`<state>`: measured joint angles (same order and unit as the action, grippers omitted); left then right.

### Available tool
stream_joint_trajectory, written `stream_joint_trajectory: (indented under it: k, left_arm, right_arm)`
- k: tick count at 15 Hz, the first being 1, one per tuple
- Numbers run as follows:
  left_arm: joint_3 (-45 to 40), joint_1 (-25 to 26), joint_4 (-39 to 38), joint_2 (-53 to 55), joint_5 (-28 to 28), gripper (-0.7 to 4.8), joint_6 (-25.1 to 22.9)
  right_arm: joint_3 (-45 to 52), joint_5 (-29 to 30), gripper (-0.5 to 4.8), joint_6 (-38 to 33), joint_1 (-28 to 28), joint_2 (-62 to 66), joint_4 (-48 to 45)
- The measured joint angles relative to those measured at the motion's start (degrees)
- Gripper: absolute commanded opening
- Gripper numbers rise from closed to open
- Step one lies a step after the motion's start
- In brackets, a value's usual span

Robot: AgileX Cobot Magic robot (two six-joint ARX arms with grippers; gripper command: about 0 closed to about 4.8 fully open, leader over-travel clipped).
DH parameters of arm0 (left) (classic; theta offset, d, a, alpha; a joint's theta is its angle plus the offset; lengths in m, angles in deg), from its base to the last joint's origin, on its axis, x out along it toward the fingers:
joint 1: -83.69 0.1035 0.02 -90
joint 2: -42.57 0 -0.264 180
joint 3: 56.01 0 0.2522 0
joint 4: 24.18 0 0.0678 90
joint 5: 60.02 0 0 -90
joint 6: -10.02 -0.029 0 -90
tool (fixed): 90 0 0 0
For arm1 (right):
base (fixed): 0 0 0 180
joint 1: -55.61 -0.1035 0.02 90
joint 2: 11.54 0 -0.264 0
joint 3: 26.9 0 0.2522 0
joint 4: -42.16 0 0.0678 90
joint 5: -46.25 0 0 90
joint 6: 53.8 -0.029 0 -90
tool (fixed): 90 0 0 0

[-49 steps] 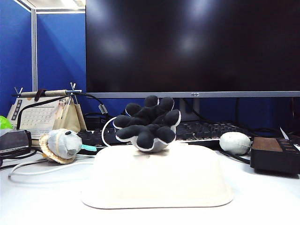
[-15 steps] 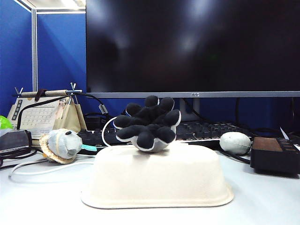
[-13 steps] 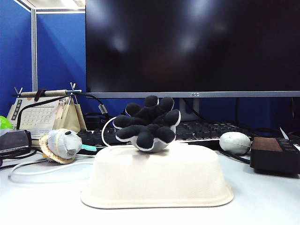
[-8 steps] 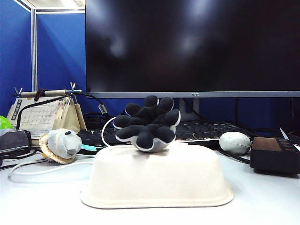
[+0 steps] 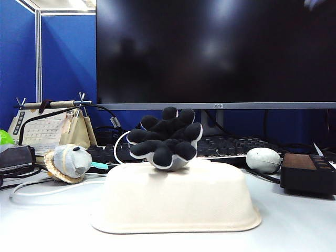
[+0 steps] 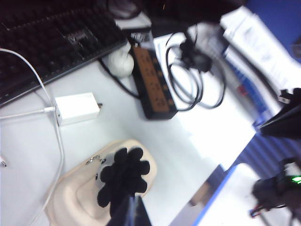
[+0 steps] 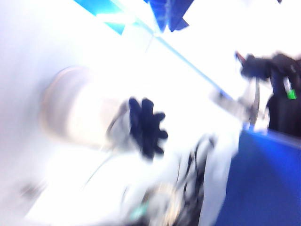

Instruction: Place the tilting octopus upright.

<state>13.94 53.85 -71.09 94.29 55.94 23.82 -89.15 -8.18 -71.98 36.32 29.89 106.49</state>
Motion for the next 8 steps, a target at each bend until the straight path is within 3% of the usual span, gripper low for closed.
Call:
stream_joint_trajectory:
  k: [3, 8]
  left_arm:
    - [0.0, -6.1, 0.2, 2.1, -11.9, 0.21, -1.4]
    - [0.0, -9.8, -1.8, 10.7, -13.1, 0.22, -1.7]
  right_arm:
    - [9.0, 0.0, 0.53, 0.0, -5.1, 1.3, -9.0]
    - [10.7, 0.2, 0.68, -0.2, -6.4, 7.3, -15.2]
